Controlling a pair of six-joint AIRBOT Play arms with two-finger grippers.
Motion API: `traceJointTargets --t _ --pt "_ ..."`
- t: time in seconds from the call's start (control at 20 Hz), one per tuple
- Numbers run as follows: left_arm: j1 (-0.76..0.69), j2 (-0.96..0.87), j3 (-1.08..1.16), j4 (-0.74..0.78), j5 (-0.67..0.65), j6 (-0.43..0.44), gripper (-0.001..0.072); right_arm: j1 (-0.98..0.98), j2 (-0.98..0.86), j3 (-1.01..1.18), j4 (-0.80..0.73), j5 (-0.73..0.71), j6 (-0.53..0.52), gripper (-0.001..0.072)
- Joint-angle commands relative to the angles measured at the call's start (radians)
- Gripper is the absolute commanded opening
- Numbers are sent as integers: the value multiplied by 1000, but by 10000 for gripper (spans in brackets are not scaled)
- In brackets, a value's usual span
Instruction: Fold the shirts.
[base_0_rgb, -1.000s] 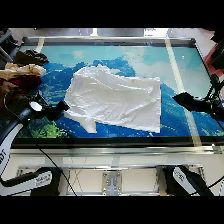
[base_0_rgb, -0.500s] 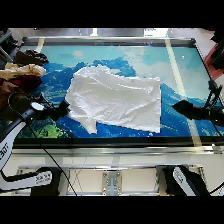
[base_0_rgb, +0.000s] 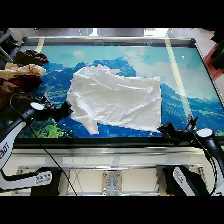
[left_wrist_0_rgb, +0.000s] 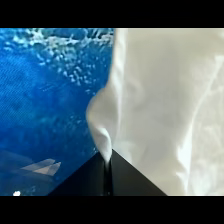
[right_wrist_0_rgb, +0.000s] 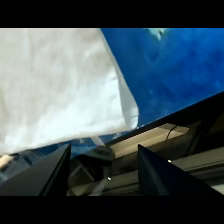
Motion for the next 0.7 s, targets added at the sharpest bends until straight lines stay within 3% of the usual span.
traceJointTargets --t 0.0,0.2,0.35,0.4,0.45,0.55,0.65 --pt "1 0 1 -6 -6 10 14 0 0 -94 153 -178 10 490" --pt "1 0 1 -7 -3 9 14 2 -40 -113 246 -303 8 488" --pt "1 0 1 -7 -3 10 14 2 -95 -113 374 -320 -93 407" --pt "1 0 1 -7 -3 10 13 2 -105 -113 437 -305 -150 290" --pt "1 0 1 -7 -3 9 13 2 -106 -113 502 -284 -212 45" --pt "1 13 10 -25 -27 23 13 -1 -105 -85 666 -201 -377 31" --pt "1 62 68 -51 -81 93 13 -2 -92 -9 824 -112 -472 30"
